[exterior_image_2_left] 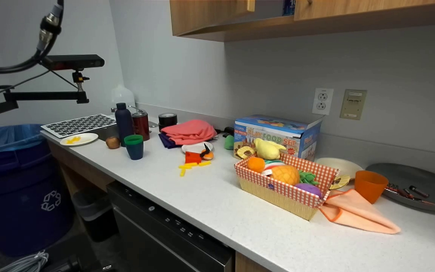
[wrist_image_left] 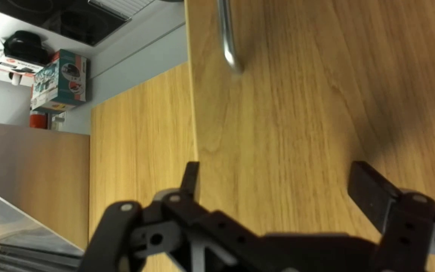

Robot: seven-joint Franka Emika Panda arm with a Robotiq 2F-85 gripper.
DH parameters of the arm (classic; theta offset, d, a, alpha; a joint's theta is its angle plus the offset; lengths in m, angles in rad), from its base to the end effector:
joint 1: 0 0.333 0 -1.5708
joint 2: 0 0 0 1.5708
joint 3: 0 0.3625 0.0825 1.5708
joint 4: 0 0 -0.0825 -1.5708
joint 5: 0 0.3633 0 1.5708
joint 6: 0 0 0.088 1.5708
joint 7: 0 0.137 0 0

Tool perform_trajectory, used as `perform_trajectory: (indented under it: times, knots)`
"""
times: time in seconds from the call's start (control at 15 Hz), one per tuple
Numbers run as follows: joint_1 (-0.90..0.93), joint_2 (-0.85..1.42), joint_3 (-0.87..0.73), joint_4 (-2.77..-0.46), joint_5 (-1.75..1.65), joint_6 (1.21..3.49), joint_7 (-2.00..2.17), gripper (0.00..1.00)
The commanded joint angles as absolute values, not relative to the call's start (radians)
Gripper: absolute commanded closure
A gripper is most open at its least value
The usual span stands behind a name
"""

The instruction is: Close the top left cabinet door

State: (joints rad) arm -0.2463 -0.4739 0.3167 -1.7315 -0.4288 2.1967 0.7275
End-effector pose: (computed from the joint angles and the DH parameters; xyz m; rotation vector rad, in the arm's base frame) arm 0.3979 0.0669 0.8689 2.4666 -0.6780 1.4851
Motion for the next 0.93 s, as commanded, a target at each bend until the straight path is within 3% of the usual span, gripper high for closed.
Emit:
perform_trajectory:
  times: [0.0,0.87]
  knots:
    - [-0.279,-0.372,0.355,-1.602,-0.567,2.200,0.820,0.00]
    - [-0.092,-0.187,0.284,-1.422,-0.588,2.169,0.829,0.00]
